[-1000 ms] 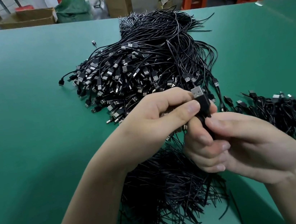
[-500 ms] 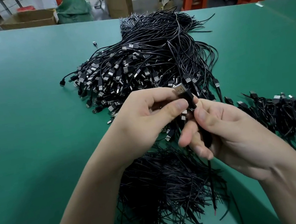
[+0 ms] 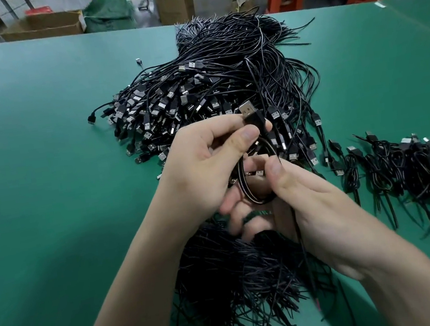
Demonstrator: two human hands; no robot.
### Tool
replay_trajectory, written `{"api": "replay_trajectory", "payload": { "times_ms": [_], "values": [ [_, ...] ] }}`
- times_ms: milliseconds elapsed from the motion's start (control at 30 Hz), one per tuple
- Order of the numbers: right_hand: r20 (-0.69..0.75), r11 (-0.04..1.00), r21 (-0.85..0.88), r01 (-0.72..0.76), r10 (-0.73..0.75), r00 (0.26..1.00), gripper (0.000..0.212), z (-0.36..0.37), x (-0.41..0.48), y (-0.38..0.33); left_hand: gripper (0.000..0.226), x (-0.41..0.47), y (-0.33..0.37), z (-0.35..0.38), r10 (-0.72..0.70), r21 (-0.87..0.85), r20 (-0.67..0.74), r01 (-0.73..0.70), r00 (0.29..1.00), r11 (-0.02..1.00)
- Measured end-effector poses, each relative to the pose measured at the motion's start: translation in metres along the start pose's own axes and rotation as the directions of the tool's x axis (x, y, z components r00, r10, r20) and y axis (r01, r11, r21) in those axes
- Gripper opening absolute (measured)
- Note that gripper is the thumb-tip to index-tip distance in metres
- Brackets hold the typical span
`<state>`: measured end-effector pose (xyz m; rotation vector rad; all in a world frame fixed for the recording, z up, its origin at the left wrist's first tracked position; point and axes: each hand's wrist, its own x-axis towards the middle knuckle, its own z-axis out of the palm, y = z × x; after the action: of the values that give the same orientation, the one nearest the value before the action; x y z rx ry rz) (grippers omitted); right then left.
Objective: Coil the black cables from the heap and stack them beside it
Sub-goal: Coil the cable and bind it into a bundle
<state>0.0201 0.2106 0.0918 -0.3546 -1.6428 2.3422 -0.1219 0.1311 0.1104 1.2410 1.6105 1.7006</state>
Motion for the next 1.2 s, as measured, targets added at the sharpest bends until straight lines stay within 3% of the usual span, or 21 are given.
{"api": "replay_trajectory", "payload": {
  "times_ms": [100, 200, 400, 467, 533, 633, 700, 800, 1033, 1200],
  "values": [
    [0.016, 1.0, 0.025, -0.006, 0.005, 1.0, 0.039, 0.0, -0.001, 0.0, 0.019, -0.001, 0.0, 0.0, -0.018, -0.099, 0.041, 0.022, 0.999, 0.995],
    [-0.002, 1.0, 0.004, 0.019, -0.019, 1.0, 0.04, 0.006, 0.0, 0.001, 0.021, 0.0, 0.0, 0.004, 0.031, -0.088, 0.058, -0.025, 0.998, 0.996],
    [-0.151, 0.917, -0.372, 0.146, -0.216, 0.965, 0.045, 0.008, 0.002, 0.006, 0.018, -0.001, 0.002, 0.017, -0.047, -0.137, -0.006, 0.046, 0.999, 0.99],
    [-0.249, 0.83, -0.545, 0.123, -0.3, 0.921, 0.037, 0.003, 0.002, 0.004, 0.024, -0.001, -0.001, 0.023, -0.061, -0.08, -0.033, 0.058, 0.998, 0.995],
    [-0.285, 0.677, -0.733, 0.069, -0.397, 0.872, 0.031, -0.005, 0.003, 0.003, 0.032, -0.005, -0.001, 0.035, -0.066, -0.034, 0.025, 0.067, 0.998, 0.997],
    [-0.263, 0.443, -0.896, -0.036, -0.463, 0.847, 0.022, -0.01, 0.0, 0.006, 0.019, -0.011, -0.003, 0.05, -0.052, 0.051, -0.029, 0.053, 0.998, 0.997],
    [-0.242, 0.351, -0.934, -0.065, -0.491, 0.837, 0.026, -0.009, -0.001, 0.006, 0.013, -0.011, -0.006, 0.052, -0.026, 0.017, -0.081, 0.027, 0.996, 0.999],
    [-0.237, 0.478, -0.878, -0.003, -0.43, 0.871, 0.03, -0.009, -0.001, 0.0, 0.012, -0.007, -0.009, 0.045, -0.006, -0.052, -0.049, 0.003, 0.999, 0.999],
    [-0.132, 0.67, -0.729, 0.14, -0.338, 0.932, 0.03, -0.006, -0.005, -0.011, 0.016, -0.002, -0.007, 0.035, 0.061, -0.169, -0.015, -0.062, 0.998, 0.984],
    [-0.104, 0.638, -0.755, 0.151, -0.344, 0.933, 0.025, -0.011, -0.001, -0.005, 0.014, -0.003, -0.006, 0.034, 0.049, -0.233, -0.012, -0.051, 0.999, 0.971]
  ]
}}
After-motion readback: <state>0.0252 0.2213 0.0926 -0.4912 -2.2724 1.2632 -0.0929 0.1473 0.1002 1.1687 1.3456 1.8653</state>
